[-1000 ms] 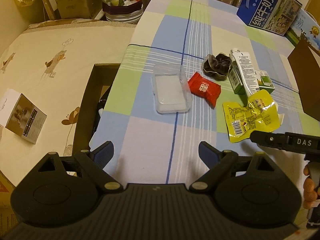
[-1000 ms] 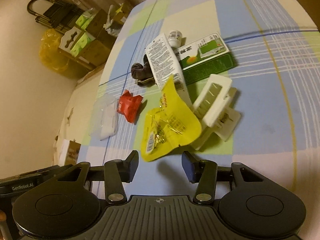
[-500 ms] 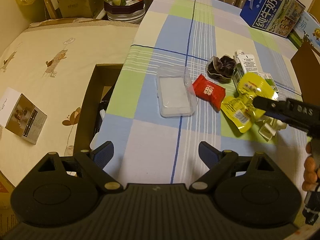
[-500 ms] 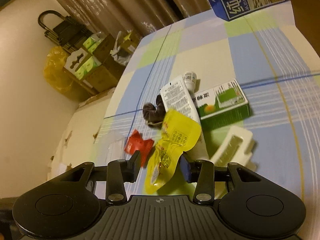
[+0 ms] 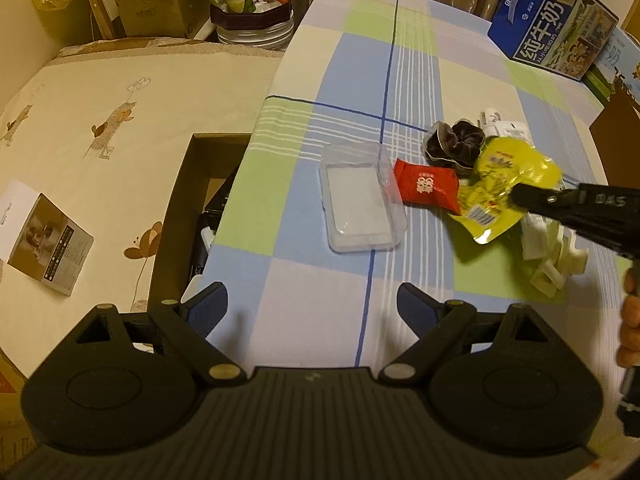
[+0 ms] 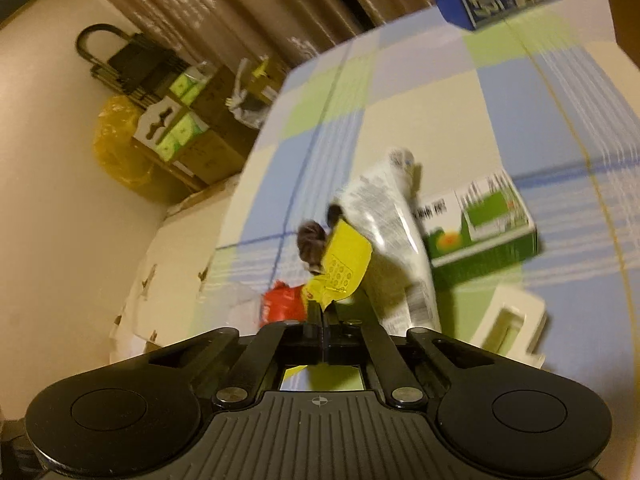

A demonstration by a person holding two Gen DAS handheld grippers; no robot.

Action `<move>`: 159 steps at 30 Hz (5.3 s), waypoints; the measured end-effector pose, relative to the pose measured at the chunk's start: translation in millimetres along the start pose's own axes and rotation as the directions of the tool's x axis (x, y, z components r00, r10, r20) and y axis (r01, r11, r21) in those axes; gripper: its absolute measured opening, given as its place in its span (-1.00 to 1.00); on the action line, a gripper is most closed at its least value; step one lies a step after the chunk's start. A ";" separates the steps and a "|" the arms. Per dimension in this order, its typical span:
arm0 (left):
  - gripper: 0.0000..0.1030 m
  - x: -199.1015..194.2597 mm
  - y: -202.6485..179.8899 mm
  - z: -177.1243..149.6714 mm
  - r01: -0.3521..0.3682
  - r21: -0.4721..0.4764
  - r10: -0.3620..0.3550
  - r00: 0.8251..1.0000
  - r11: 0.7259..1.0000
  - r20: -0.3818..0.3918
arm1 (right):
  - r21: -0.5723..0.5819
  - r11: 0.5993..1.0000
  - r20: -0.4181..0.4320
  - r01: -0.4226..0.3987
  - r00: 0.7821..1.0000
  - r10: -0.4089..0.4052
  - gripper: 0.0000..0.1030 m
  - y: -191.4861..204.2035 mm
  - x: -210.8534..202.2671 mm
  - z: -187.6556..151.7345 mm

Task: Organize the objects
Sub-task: 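Grasp the white plastic clip with the right tool while the left tool approaches the clear box, then close the left tool on the clear plastic box and lift it, then carry the clear box and white clip into the brown box and release both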

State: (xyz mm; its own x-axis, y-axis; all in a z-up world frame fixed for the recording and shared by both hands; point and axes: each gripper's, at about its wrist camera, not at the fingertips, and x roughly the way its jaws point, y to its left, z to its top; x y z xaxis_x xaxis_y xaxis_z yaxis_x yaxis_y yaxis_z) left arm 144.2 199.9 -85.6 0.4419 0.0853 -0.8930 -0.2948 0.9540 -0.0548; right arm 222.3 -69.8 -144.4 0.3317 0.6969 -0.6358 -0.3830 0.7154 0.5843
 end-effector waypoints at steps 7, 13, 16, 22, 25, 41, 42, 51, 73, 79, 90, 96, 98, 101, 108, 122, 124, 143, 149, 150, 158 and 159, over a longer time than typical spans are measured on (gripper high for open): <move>0.74 10.3 -7.8 14.7 0.034 0.018 -0.035 0.999 0.999 0.021 | -0.062 0.998 0.049 -0.004 0.999 0.007 -1.00 11.4 -30.2 16.3; 0.73 27.9 -17.9 34.4 0.049 0.044 -0.050 0.998 0.998 0.023 | -0.079 0.996 0.108 0.029 0.994 -0.020 -1.00 8.6 -67.2 27.3; 0.72 42.1 -26.1 43.5 0.049 0.075 -0.050 0.999 0.996 0.009 | -0.061 0.996 0.134 0.058 0.990 -0.049 -1.00 0.5 -87.9 30.7; 0.60 71.7 -37.0 55.2 0.036 0.107 -0.033 0.999 0.994 -0.026 | -0.014 0.993 0.130 0.115 0.985 -0.113 -1.00 -21.8 -114.3 27.3; 0.42 80.6 -38.7 58.9 0.034 0.111 -0.030 0.999 0.993 -0.034 | 0.003 0.984 0.107 0.179 0.978 -0.178 -1.00 -32.4 -118.3 21.9; 0.02 73.4 -22.6 48.9 0.010 0.079 -0.009 1.000 0.997 -0.002 | 0.076 0.967 -0.115 0.244 0.965 -0.234 0.05 -43.1 -72.2 0.0; 0.02 71.0 -20.2 46.9 0.008 0.072 -0.008 1.000 0.997 -0.001 | 0.086 0.966 -0.120 0.244 0.965 -0.234 0.04 -43.0 -69.2 -1.4; 0.02 54.5 -10.4 30.6 0.011 0.030 -0.011 1.000 0.999 0.004 | 0.028 0.941 -0.182 0.338 0.927 -0.328 -0.48 -35.9 -39.7 -2.0; 0.02 15.7 -61.9 14.0 0.094 0.101 -0.099 0.994 0.990 0.044 | -0.181 0.930 -0.123 0.319 0.931 -0.344 -0.69 -37.2 -72.1 -14.1; 0.02 2.1 -98.0 13.4 0.139 0.158 -0.150 0.987 0.978 0.059 | -0.121 0.938 -0.072 0.324 0.940 -0.334 -0.69 -48.4 -113.6 -9.1; 0.02 -20.5 -197.7 13.5 0.266 0.287 -0.296 0.953 0.920 0.063 | 0.002 0.937 0.029 0.349 0.937 -0.349 -0.69 -97.3 -207.4 2.2; 0.02 -31.5 -267.9 18.2 0.324 0.372 -0.374 0.925 0.869 0.068 | 0.055 0.930 0.097 0.364 0.925 -0.368 -0.69 -129.7 -259.0 19.5; 0.02 -35.0 -292.9 20.6 0.336 0.402 -0.395 0.916 0.852 0.071 | 0.067 0.927 0.125 0.369 0.919 -0.375 -0.69 -141.9 -277.8 28.8; 0.02 -40.1 -327.9 26.2 0.350 0.436 -0.424 0.902 0.829 0.082 | 0.078 0.923 0.162 0.378 0.908 -0.385 -0.69 -160.0 -303.2 45.3; 0.02 -41.2 -400.9 46.6 0.355 0.476 -0.453 0.885 0.804 0.106 | 0.066 0.902 0.232 0.427 0.873 -0.430 -0.69 -198.8 -350.2 87.9; 0.02 7.3 -505.8 82.4 0.284 0.484 -0.352 0.934 0.828 0.054 | 0.042 0.871 0.207 0.490 0.849 -0.487 -0.69 -275.1 -354.6 149.0; 0.02 18.5 -515.0 84.2 0.274 0.484 -0.332 0.943 0.831 0.035 | 0.031 0.862 0.186 0.506 0.844 -0.502 -0.69 -284.1 -346.9 155.1; 0.02 90.8 -564.4 71.6 0.125 0.578 -0.116 0.992 0.807 -0.052 | -0.125 0.765 0.063 0.631 0.775 -0.629 -0.69 -328.2 -299.1 164.2; 0.03 104.3 -566.8 68.4 0.108 0.599 -0.083 0.994 0.794 -0.069 | -0.160 0.750 0.049 0.642 0.763 -0.644 -0.69 -329.8 -294.5 162.5; 0.03 104.3 -566.7 67.2 0.106 0.602 -0.081 0.994 0.791 -0.068 | -0.160 0.750 0.047 0.641 0.764 -0.643 -0.69 -330.4 -293.9 162.2; 0.30 102.4 -565.7 67.3 0.114 0.615 -0.095 0.993 0.780 -0.063 | -0.161 0.745 0.029 0.647 0.758 -0.652 -0.69 -335.2 -289.6 162.2; 0.30 101.2 -565.9 67.6 0.115 0.617 -0.098 0.993 0.779 -0.062 | -0.164 0.742 0.028 0.650 0.755 -0.655 -0.69 -334.8 -289.7 162.1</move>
State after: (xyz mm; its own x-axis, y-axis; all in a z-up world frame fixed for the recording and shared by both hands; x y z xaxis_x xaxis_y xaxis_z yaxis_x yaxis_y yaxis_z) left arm 413.0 -311.9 -114.8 0.4155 -0.0268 -0.9092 0.3438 0.9300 0.1298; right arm 394.2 -503.2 -74.0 0.5256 0.0592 -0.8487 -0.2098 0.9758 -0.0619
